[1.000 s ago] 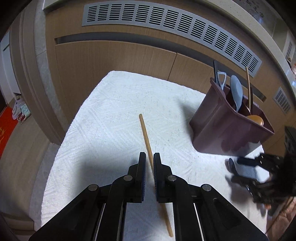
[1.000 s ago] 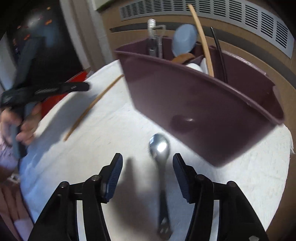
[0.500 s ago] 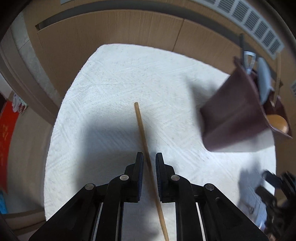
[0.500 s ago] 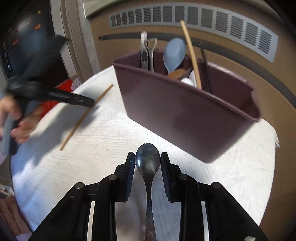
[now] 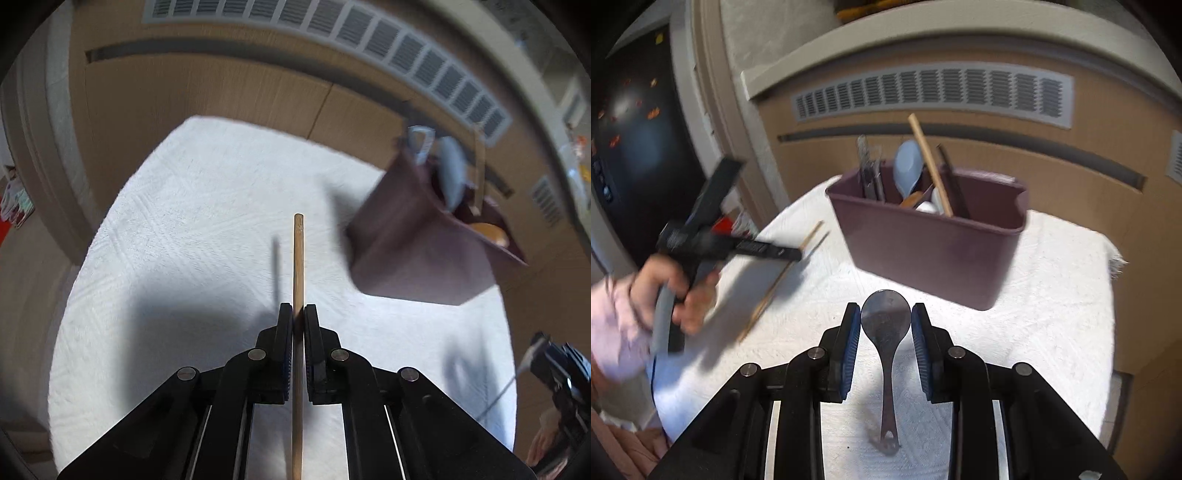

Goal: Organize utensils
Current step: 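Lift the chopstick and spoon over the caddy with both tools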

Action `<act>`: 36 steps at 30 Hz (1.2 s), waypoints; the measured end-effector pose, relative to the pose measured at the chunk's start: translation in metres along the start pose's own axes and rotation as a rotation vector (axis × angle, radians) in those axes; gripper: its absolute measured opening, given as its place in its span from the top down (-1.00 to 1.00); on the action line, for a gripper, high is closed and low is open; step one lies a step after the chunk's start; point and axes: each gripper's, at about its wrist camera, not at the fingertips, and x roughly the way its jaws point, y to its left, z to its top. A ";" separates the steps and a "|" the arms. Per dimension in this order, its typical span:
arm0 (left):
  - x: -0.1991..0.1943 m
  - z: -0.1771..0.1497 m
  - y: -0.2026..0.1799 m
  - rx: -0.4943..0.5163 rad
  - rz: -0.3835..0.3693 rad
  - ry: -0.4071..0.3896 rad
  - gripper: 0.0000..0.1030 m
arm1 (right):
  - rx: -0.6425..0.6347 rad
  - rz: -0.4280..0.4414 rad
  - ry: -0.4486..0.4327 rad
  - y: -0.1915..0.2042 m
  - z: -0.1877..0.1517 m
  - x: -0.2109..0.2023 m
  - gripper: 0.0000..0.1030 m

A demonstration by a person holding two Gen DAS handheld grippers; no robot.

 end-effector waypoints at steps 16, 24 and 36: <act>-0.105 0.021 -0.082 0.183 -0.212 -0.418 0.89 | 0.020 -0.041 -0.111 0.024 0.019 -0.024 0.50; -0.170 0.082 -0.135 0.307 -0.269 -0.766 0.89 | -0.027 -0.149 -0.358 0.023 0.107 -0.082 0.50; -0.104 0.125 -0.132 0.275 -0.244 -0.754 0.89 | 0.024 -0.193 -0.371 -0.009 0.145 -0.023 0.50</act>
